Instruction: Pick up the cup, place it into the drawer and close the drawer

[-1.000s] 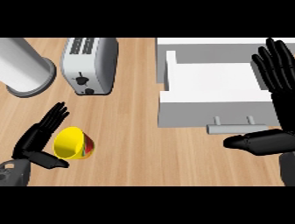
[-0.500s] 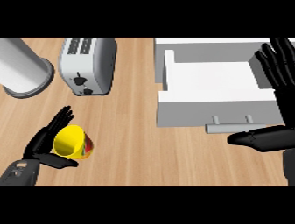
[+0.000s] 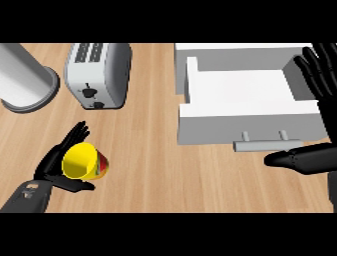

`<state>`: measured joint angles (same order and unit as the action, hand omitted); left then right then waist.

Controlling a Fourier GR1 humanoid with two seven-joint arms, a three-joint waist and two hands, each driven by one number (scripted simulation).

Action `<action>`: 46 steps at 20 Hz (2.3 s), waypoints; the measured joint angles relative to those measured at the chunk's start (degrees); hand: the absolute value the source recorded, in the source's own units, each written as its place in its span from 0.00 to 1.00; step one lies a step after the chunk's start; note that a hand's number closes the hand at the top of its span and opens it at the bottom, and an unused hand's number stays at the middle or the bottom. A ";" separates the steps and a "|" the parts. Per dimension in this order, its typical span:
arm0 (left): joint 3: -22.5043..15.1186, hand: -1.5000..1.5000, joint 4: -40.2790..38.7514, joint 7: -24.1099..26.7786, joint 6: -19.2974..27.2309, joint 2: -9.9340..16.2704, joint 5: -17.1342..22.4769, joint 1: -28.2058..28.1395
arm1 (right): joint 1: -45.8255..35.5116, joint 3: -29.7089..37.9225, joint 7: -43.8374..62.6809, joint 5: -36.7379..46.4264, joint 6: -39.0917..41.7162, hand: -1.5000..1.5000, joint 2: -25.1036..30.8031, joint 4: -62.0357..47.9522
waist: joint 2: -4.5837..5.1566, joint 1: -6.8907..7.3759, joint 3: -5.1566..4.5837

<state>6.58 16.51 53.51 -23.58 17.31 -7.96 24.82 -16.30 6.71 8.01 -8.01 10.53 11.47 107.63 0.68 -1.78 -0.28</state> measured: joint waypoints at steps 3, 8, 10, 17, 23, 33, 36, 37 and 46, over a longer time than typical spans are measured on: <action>-0.41 0.00 -1.10 0.63 0.20 -0.36 -0.41 0.77 | -0.65 -0.34 0.48 0.73 -0.60 0.00 -0.18 -0.12 | 0.01 0.06 -0.01; -1.10 0.00 -2.11 0.85 -0.63 -1.27 -0.62 1.37 | -0.59 0.74 0.81 -0.40 0.32 0.00 0.82 -0.15 | 0.00 -0.02 -0.01; -1.59 1.00 -2.02 0.63 -1.53 -2.16 -0.58 1.37 | -0.04 0.78 0.60 -0.46 0.33 0.00 0.64 -0.14 | -0.03 0.01 0.00; -1.93 1.00 0.94 3.23 -0.44 -4.63 0.14 2.17 | -1.08 0.80 0.78 0.26 -0.02 0.00 0.84 -1.11 | 0.03 0.28 -0.03; 0.14 1.00 3.20 7.17 5.01 -5.20 1.55 2.18 | -0.89 1.33 -0.57 0.46 0.32 0.00 1.04 -2.41 | -0.06 0.58 0.03; 11.64 1.00 5.14 8.05 13.67 -8.64 11.75 4.89 | 0.39 1.92 -0.37 -0.26 0.74 0.00 1.30 -1.06 | -0.31 0.77 0.12; 10.85 1.00 7.97 6.01 14.04 -9.75 11.94 7.59 | 0.52 2.52 -0.48 -0.63 1.17 0.00 1.74 -1.63 | -0.53 1.18 0.20; 10.36 1.00 8.87 5.41 14.03 -10.12 11.84 8.42 | 0.76 2.30 0.01 -0.46 0.97 0.00 1.63 -1.10 | -0.59 1.23 0.22; 6.03 1.00 21.63 -6.66 17.13 -14.18 11.79 16.76 | 1.77 2.73 -0.53 0.47 0.42 0.00 1.50 -0.96 | -1.05 2.10 0.32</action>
<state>12.61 38.14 46.85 -6.46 3.13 3.84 41.58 -14.53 9.44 7.49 -7.54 10.95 12.97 106.67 -0.36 0.32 0.04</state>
